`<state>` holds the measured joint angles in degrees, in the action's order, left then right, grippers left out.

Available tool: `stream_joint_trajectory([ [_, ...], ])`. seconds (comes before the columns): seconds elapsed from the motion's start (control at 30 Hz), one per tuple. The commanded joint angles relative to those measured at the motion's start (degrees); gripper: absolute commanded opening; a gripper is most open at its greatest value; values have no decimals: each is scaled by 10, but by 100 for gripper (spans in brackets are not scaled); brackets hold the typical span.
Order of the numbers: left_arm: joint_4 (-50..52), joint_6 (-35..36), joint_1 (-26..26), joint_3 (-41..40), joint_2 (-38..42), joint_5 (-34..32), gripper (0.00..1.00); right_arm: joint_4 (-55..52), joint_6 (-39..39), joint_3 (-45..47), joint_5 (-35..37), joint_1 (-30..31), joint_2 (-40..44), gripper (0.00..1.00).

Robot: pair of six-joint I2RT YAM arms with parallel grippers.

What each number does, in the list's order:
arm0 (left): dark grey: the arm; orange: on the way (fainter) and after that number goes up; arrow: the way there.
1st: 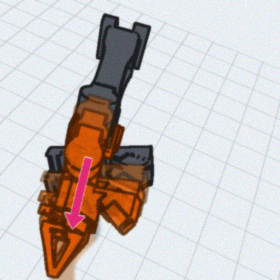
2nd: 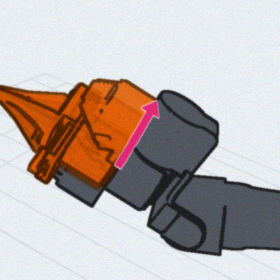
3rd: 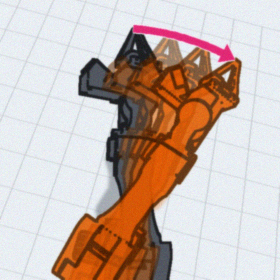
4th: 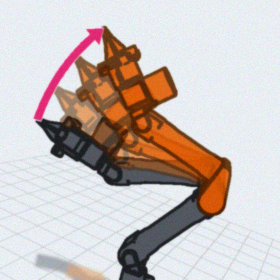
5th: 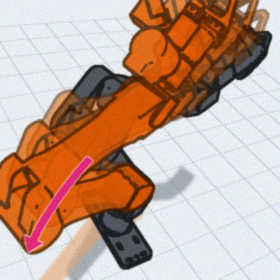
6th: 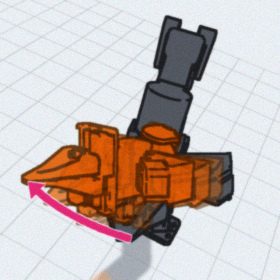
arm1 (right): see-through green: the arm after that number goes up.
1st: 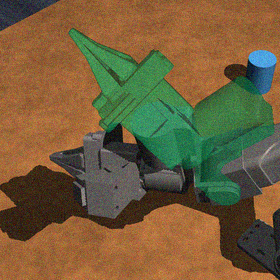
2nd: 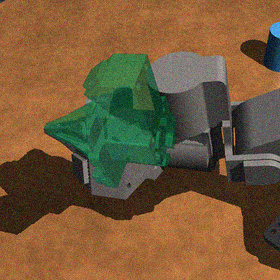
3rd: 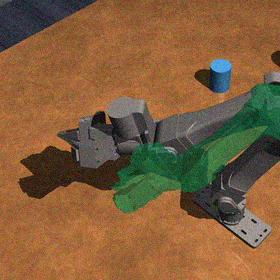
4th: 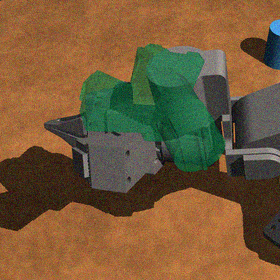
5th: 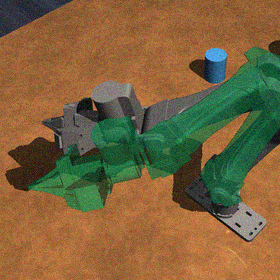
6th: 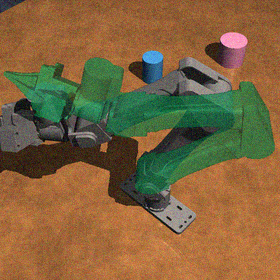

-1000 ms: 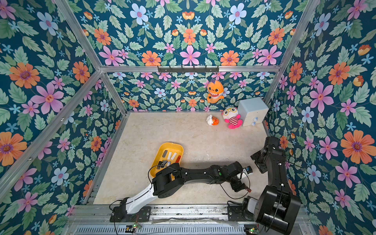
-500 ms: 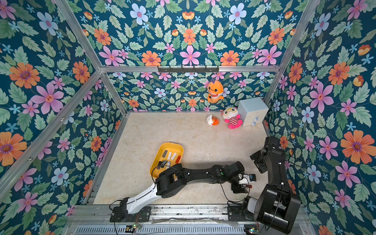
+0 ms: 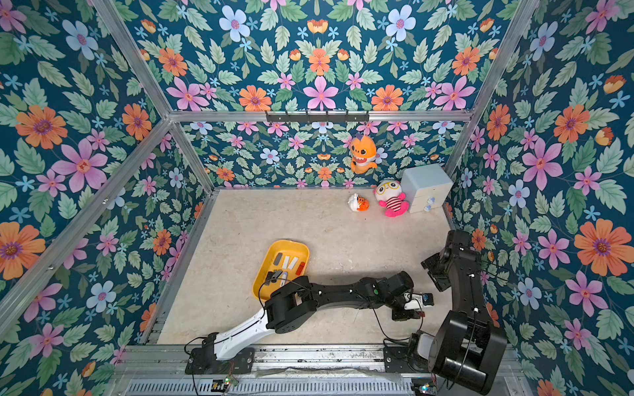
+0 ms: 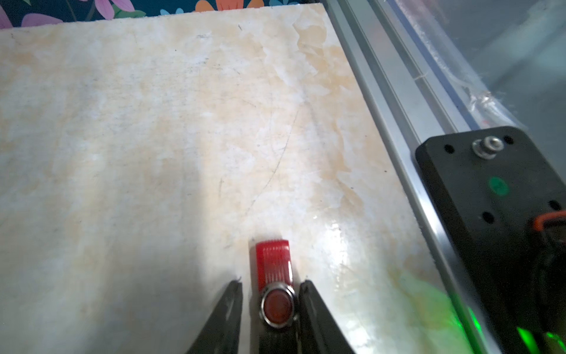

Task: Put the usb flash drive into the storage box
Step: Pick up the USB flash from the center of the board, then place the USB flash in the storage box.

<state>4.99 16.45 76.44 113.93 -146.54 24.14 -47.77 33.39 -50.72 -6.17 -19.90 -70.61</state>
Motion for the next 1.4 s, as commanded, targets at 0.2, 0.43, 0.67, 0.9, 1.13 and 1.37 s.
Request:
stream_joint_trajectory([
  [0.2,58,-41,1,-92,56,-23,12,11,5,11,-20,0,5,64],
  [0.43,9,-76,-2,-192,172,-37,6,41,25,37,-47,0,22,63],
  [0.67,-6,-147,-15,-337,355,-111,5,67,43,54,-76,9,32,62],
  [0.9,25,-315,-92,-547,642,-279,8,87,57,60,-49,84,46,62],
  [1.13,173,-499,-167,-660,807,-396,14,96,60,56,-28,136,39,61],
  [1.37,198,-610,-176,-747,823,-426,13,99,49,71,-30,156,39,61],
])
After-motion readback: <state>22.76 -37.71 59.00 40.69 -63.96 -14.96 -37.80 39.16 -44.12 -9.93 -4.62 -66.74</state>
